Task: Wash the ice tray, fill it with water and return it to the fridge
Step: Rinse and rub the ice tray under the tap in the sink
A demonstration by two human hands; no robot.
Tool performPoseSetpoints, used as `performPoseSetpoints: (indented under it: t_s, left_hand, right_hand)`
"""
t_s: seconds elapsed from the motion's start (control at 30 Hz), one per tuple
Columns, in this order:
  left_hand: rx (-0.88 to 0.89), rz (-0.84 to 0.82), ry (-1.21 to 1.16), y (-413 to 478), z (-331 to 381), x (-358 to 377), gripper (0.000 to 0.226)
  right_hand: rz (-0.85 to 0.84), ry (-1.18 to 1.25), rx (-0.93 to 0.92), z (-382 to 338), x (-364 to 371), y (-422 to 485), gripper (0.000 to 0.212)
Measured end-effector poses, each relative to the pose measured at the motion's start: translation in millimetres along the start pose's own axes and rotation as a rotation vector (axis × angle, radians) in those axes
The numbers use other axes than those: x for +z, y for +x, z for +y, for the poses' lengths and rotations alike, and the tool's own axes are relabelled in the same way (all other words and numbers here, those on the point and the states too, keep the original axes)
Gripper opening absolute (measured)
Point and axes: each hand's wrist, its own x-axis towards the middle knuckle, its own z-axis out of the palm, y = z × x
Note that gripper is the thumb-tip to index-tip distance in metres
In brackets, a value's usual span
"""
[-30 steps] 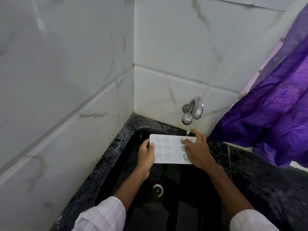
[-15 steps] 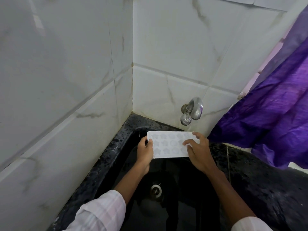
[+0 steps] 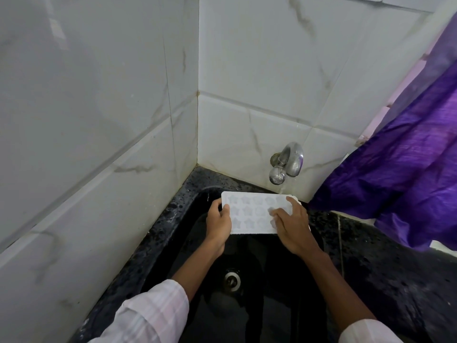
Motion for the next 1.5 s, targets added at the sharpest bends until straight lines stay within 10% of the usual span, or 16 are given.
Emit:
performPoseSetpoints:
  t_s: [0.67, 1.5]
  left_hand:
    - [-0.019, 0.034, 0.003, 2, -6, -2, 0.018]
    - [-0.054, 0.042, -0.063, 6, -7, 3, 0.021]
  right_hand:
    - [0.016, -0.055, 0.014, -4, -4, 0, 0.031]
    - [-0.001, -0.014, 0.021, -9, -13, -9, 0.066]
